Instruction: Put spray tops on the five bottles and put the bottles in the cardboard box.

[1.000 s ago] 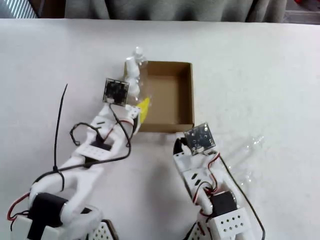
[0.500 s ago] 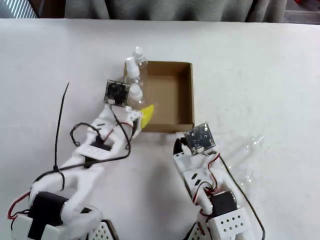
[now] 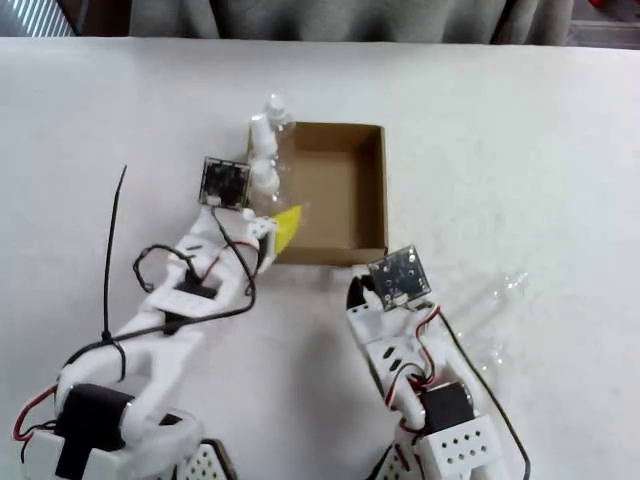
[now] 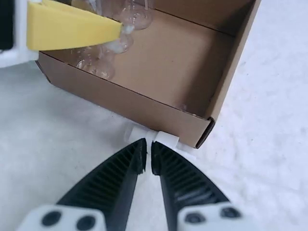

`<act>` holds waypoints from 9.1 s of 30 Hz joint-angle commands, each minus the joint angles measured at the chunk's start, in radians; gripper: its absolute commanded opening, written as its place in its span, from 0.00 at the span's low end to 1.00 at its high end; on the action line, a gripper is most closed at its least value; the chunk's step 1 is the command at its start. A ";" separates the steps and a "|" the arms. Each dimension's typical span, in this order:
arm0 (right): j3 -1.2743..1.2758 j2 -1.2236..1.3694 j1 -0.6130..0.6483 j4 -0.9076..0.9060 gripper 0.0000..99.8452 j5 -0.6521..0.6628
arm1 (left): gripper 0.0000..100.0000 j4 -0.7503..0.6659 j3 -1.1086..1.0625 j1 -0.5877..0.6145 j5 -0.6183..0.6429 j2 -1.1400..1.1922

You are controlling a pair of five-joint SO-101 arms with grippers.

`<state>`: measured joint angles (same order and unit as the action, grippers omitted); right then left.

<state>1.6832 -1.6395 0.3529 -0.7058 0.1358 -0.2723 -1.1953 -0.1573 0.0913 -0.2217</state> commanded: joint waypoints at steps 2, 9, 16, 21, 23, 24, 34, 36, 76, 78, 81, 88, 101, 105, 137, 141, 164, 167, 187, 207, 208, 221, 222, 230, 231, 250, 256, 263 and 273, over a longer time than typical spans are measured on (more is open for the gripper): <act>0.012 -0.007 -0.008 0.016 0.02 0.012 | 0.34 -0.002 0.012 0.019 -0.005 -0.010; 0.012 -0.007 -0.008 0.015 0.02 0.012 | 0.44 0.002 0.008 0.019 0.000 -0.010; 0.012 -0.007 -0.008 0.015 0.02 0.012 | 0.43 0.000 0.008 0.021 0.000 -0.012; 0.012 -0.007 -0.008 0.015 0.02 0.012 | 0.43 0.006 -0.029 0.041 -0.002 -0.119; 0.012 -0.007 -0.008 0.015 0.02 0.012 | 0.43 0.051 -0.063 0.059 -0.006 -0.216; 0.012 -0.007 -0.008 0.015 0.02 0.012 | 0.43 0.089 -0.074 0.068 -0.006 -0.268; 0.012 -0.007 -0.010 -0.004 0.02 0.014 | 0.42 0.744 -0.087 0.071 -0.153 -0.805; 0.012 -0.007 -0.010 -0.005 0.02 0.014 | 0.42 0.885 -0.087 0.074 -0.195 -0.912; -0.647 0.444 -0.604 -0.450 0.02 0.213 | 0.03 1.007 -0.502 -0.140 -0.157 -1.383; -0.729 0.579 -0.670 -0.450 0.02 0.204 | 0.03 1.005 -0.502 -0.140 -0.157 -1.383; -0.830 0.768 -0.722 -0.470 0.02 0.192 | 0.03 1.007 -0.502 -0.140 -0.157 -1.383; -1.059 1.099 -0.731 -0.616 0.02 0.187 | 0.03 1.008 -0.502 -0.140 -0.158 -1.382; -1.108 1.185 -0.717 -0.618 0.27 0.034 | 0.03 1.008 -0.503 -0.139 -0.158 -1.380; -1.105 1.168 -0.625 -0.619 0.25 0.106 | 0.03 1.008 -0.503 -0.133 -0.158 -1.380; -0.720 1.118 0.068 -0.222 0.15 0.941 | 0.02 1.065 -0.503 0.341 -0.160 -1.385; -0.720 1.119 0.102 -0.206 0.27 0.985 | 0.02 1.060 -0.503 0.340 -0.160 -1.385; -0.914 1.497 0.012 -0.091 0.23 1.045 | 0.02 1.065 -0.503 0.340 -0.192 -1.385; -0.914 1.540 0.012 -0.061 0.22 1.045 | 0.02 1.065 -0.503 0.340 -0.192 -1.385; -0.916 1.256 0.067 -0.166 0.02 0.643 | 0.02 1.062 -0.503 0.341 -0.189 -1.385; -0.887 1.118 0.555 0.019 0.02 -0.338 | 0.02 1.062 -0.503 0.341 -0.186 -1.385; -0.870 1.118 0.562 0.050 0.02 -0.338 | 0.02 1.062 -0.503 0.341 -0.186 -1.385; -0.825 1.162 0.584 0.113 0.28 -0.327 | 0.02 1.060 -0.503 0.341 -0.186 -1.385; -0.832 1.158 0.584 0.104 0.28 -0.321 | 0.02 1.059 -0.503 0.341 -0.186 -1.385; -0.987 0.964 0.530 -0.297 0.28 -0.008 | 0.02 1.059 -0.503 0.341 -0.186 -1.385; -1.008 0.924 0.509 -0.364 0.28 0.017 | 0.02 1.059 -0.503 0.341 -0.186 -1.385; -0.974 0.591 0.024 -0.984 0.27 0.331 | 0.02 1.059 -0.503 0.341 -0.186 -1.385; -0.910 0.591 -0.162 -0.955 0.19 0.463 | 0.02 1.059 -0.503 0.341 -0.186 -1.385; -0.667 0.591 -0.236 -0.776 0.19 0.601 | 0.02 1.059 -0.503 0.341 -0.186 -1.385; -0.575 0.722 -0.240 -0.719 0.19 0.770 | 0.02 1.059 -0.503 0.341 -0.186 -1.385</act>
<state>1.1124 -1.0012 0.1227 -1.4592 0.8753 0.8155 -1.7047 0.1757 -0.0867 -1.5965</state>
